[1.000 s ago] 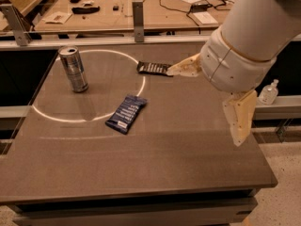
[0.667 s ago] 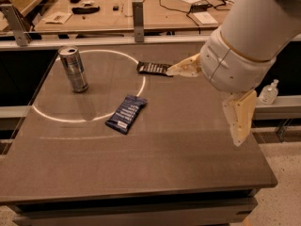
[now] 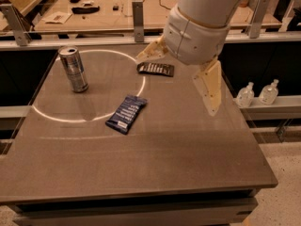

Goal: Pick rxbar blueberry

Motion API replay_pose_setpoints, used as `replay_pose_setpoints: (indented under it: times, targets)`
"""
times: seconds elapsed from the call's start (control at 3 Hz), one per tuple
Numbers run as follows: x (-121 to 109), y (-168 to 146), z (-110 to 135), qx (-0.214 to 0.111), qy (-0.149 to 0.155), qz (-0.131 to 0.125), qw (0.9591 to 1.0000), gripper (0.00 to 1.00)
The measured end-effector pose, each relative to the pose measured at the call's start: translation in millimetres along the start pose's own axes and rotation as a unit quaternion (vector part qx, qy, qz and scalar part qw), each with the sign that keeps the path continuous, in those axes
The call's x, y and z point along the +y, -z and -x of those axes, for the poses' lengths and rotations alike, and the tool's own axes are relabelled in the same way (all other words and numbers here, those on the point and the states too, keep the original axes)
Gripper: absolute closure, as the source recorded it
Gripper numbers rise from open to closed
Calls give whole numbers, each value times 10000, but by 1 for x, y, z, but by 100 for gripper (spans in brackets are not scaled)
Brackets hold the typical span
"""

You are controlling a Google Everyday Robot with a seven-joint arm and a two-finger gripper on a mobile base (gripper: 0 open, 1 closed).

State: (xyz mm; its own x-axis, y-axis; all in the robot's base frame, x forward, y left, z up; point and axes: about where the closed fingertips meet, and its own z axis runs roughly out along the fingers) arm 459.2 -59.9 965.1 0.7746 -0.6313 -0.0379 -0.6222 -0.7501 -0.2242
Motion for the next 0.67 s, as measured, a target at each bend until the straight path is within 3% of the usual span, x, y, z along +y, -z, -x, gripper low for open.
replay_pose_setpoints:
  times: [0.33,0.67]
  targets:
    - [-34,-15,8,-101,423,141,9990,0]
    - [-56,-40,16,-209,590,304,9976,0]
